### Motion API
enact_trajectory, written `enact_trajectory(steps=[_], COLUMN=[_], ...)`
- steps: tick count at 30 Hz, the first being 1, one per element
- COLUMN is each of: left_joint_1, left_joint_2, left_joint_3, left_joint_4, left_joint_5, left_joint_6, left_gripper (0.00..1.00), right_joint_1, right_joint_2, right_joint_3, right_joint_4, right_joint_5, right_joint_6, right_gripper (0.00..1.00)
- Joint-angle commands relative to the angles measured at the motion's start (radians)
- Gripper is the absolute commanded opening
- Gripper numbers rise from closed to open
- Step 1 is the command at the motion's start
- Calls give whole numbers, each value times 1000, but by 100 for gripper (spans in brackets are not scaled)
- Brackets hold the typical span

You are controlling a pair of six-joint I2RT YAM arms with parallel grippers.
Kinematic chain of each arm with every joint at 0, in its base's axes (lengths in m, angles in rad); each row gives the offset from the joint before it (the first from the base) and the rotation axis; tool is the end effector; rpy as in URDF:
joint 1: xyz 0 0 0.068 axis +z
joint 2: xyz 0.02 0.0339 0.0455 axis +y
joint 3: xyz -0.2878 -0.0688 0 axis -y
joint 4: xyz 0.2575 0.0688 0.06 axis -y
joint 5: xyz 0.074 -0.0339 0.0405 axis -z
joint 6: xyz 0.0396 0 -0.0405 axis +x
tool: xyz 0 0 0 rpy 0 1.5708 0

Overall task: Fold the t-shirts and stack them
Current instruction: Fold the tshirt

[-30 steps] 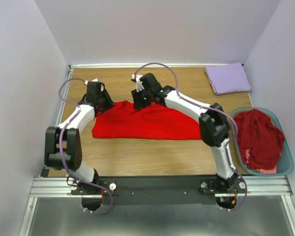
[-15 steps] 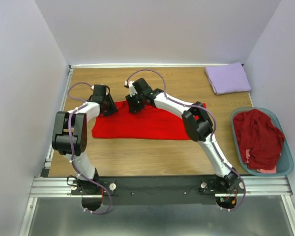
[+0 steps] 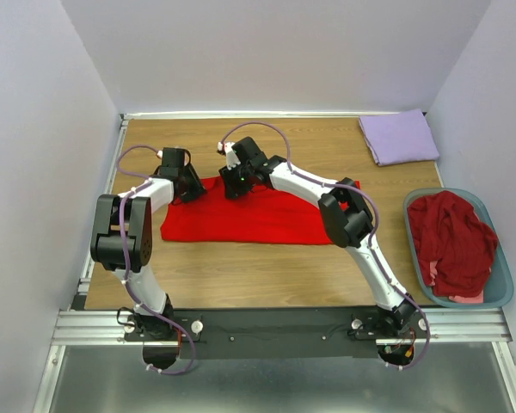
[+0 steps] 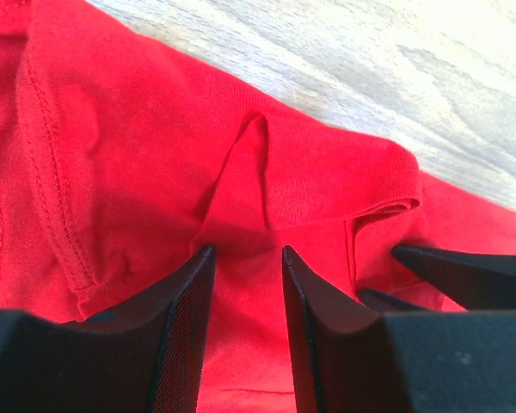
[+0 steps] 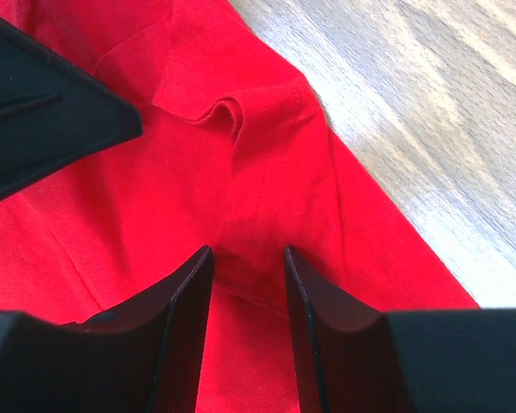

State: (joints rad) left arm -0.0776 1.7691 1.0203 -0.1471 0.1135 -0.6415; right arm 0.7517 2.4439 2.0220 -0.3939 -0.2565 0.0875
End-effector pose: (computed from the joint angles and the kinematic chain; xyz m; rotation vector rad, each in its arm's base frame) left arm 0.3755 -0.0337 0.1758 -0.6510 2.4273 -0.4438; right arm 0.4147 0.4014 0.1659 -0.9229 2.2894 0.6886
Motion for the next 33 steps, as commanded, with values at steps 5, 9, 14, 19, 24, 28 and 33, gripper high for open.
enact_trajectory(steps=[5, 9, 14, 19, 24, 28, 33], left_joint_1=[6, 2, 1, -2, -16, -21, -22], left_joint_2=[33, 58, 104, 148, 165, 161, 130], left_joint_3=[80, 113, 153, 170, 165, 167, 167], left_joint_4=[9, -2, -34, -39, -35, -36, -37], left_joint_5=[21, 18, -12, -23, -20, -9, -8], left_joint_6=[-60, -61, -57, -37, -24, -21, -20], left_gripper=[38, 36, 36, 36, 36, 32, 21], right_joint_1=[9, 9, 11, 11, 11, 11, 18], right_joint_2=[-8, -3, -3, -3, -6, -17, -29], right_joint_3=[-34, -32, -35, -39, -39, -37, -31], right_joint_4=[-34, -33, -30, -26, -23, -22, -22], right_joint_5=[-21, -29, -33, -36, -46, -50, -50], right_joint_6=[-11, -9, -8, -3, -3, -6, -14], right_gripper=[47, 47, 47, 47, 47, 47, 47])
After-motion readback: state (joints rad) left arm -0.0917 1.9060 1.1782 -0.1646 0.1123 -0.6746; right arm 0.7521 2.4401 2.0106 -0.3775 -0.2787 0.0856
